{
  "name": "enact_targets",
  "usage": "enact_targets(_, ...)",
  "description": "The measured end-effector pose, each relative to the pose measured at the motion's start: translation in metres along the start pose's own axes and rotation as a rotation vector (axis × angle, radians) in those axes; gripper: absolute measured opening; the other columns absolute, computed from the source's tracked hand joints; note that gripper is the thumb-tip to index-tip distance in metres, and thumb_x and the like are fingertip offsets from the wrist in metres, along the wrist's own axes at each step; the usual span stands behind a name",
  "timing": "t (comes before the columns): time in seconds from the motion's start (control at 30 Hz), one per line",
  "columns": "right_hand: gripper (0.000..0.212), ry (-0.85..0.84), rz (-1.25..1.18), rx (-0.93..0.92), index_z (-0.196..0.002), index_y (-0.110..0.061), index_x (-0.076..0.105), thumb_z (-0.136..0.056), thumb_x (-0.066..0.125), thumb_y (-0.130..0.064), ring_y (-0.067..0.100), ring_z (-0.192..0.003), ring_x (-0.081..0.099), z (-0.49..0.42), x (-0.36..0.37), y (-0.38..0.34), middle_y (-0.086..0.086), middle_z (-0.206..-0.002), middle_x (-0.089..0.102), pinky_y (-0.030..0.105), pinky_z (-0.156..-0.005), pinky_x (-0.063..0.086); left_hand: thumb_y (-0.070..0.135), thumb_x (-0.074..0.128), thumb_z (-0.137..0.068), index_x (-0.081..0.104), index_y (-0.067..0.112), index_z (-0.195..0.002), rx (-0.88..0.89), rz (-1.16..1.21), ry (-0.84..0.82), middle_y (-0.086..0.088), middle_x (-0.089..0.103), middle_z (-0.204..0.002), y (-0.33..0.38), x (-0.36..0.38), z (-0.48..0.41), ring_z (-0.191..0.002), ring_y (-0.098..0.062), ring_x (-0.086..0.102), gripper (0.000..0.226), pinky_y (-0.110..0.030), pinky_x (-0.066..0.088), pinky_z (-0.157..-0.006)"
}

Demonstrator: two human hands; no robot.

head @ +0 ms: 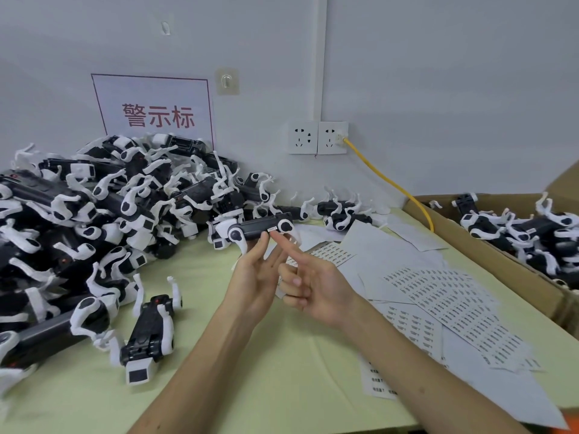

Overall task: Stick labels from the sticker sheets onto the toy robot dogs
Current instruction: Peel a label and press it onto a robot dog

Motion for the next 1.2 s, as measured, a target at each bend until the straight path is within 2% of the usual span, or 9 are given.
enact_targets(0.1, 0.047, -0.009, -0.024, 0.005, -0.144, -0.041, 0.055, -0.098, 0.052, -0.031, 0.012, -0.054, 0.018, 0.000, 0.001, 0.002, -0.003, -0.063, 0.034, 0.025, -0.049, 0.018, 0.045, 0.044, -0.108, 0.082, 0.039, -0.081, 0.004, -0.018, -0.020, 0.003, 0.075, -0.124, 0.000, 0.003, 0.000, -0.103, -0.007, 0.074, 0.047, -0.032, 0.055, -0.093)
enact_targets(0.2, 0.044, -0.022, -0.006, 0.008, -0.140, -0.044, 0.059, -0.096, 0.058, -0.037, 0.013, -0.055, 0.017, -0.001, 0.004, 0.002, -0.004, -0.062, 0.034, 0.025, -0.049, 0.018, 0.044, 0.047, -0.107, 0.082, 0.037, -0.082, 0.007, -0.024, -0.029, 0.003, 0.076, -0.118, -0.002, 0.000, -0.004, -0.080, -0.008, 0.075, 0.043, -0.042, 0.046, -0.105)
enact_targets(0.3, 0.043, -0.039, 0.000, 0.014, -0.137, -0.045, 0.061, -0.095, 0.058, -0.041, 0.013, -0.054, 0.017, -0.001, 0.007, 0.003, -0.005, -0.061, 0.035, 0.025, -0.049, 0.018, 0.043, 0.054, -0.102, 0.074, 0.021, -0.101, -0.007, 0.010, -0.020, -0.004, 0.074, -0.120, -0.006, -0.003, -0.006, -0.079, -0.012, 0.072, 0.030, -0.048, 0.039, -0.116)
enact_targets(0.37, 0.043, -0.035, -0.011, 0.015, -0.137, -0.045, 0.061, -0.094, 0.058, -0.041, 0.013, -0.054, 0.017, -0.001, 0.007, 0.003, -0.005, -0.061, 0.035, 0.025, -0.049, 0.018, 0.042, 0.055, -0.100, 0.068, 0.018, -0.105, 0.001, 0.011, -0.006, -0.007, 0.073, -0.122, -0.004, -0.004, -0.005, -0.083, -0.013, 0.071, 0.027, -0.047, 0.040, -0.117)
enact_targets(0.53, 0.045, -0.037, -0.007, 0.015, -0.136, -0.046, 0.061, -0.091, 0.062, -0.043, 0.013, -0.054, 0.017, -0.001, 0.007, 0.004, -0.005, -0.061, 0.034, 0.025, -0.048, 0.019, 0.042, 0.057, -0.097, 0.082, 0.034, -0.085, 0.048, -0.015, 0.025, -0.009, 0.072, -0.129, 0.003, -0.002, -0.001, -0.092, -0.016, 0.067, 0.029, -0.044, 0.045, -0.110)
enact_targets(0.7, 0.046, -0.038, -0.010, 0.016, -0.136, -0.046, 0.062, -0.090, 0.063, -0.043, 0.013, -0.054, 0.017, -0.001, 0.008, 0.005, -0.004, -0.061, 0.035, 0.025, -0.048, 0.019, 0.039, 0.056, -0.101, 0.081, 0.036, -0.076, 0.078, -0.009, 0.062, 0.000, 0.079, -0.108, 0.005, -0.006, -0.001, -0.113, -0.010, 0.071, 0.035, -0.035, 0.055, -0.087)
enact_targets(0.77, 0.045, -0.039, -0.015, 0.015, -0.137, -0.046, 0.061, -0.092, 0.061, -0.043, 0.013, -0.054, 0.017, -0.001, 0.007, 0.006, -0.004, -0.061, 0.035, 0.025, -0.049, 0.019, 0.039, 0.056, -0.101, 0.080, 0.033, -0.073, 0.070, -0.002, 0.061, 0.002, 0.079, -0.102, 0.004, -0.007, -0.002, -0.107, -0.009, 0.073, 0.037, -0.030, 0.059, -0.079)
enact_targets(0.9, 0.046, -0.045, -0.019, 0.015, -0.139, -0.045, 0.060, -0.093, 0.061, -0.042, 0.013, -0.055, 0.016, -0.001, 0.008, 0.007, -0.004, -0.061, 0.037, 0.025, -0.048, 0.020, 0.043, 0.057, -0.100, 0.078, 0.028, -0.069, 0.052, 0.000, 0.085, 0.002, 0.078, -0.096, 0.003, -0.011, -0.003, -0.076, -0.013, 0.074, 0.040, -0.027, 0.060, -0.071)
enact_targets(1.2, 0.043, -0.060, -0.024, 0.023, -0.141, -0.046, 0.057, -0.098, 0.056, -0.041, 0.011, -0.051, 0.022, -0.001, 0.009, 0.010, -0.004, -0.062, 0.038, 0.023, -0.046, 0.024, 0.043, 0.065, -0.092, 0.077, 0.026, -0.067, 0.043, 0.018, 0.120, 0.002, 0.077, -0.096, 0.004, -0.012, 0.000, -0.073, -0.015, 0.073, 0.032, -0.027, 0.059, -0.069)
Point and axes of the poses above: each hand's wrist, its own z-axis away from the middle knuckle, its own x-axis out of the palm, y = z × x, the point moved 10 cm from there along -z, towards the middle knuckle
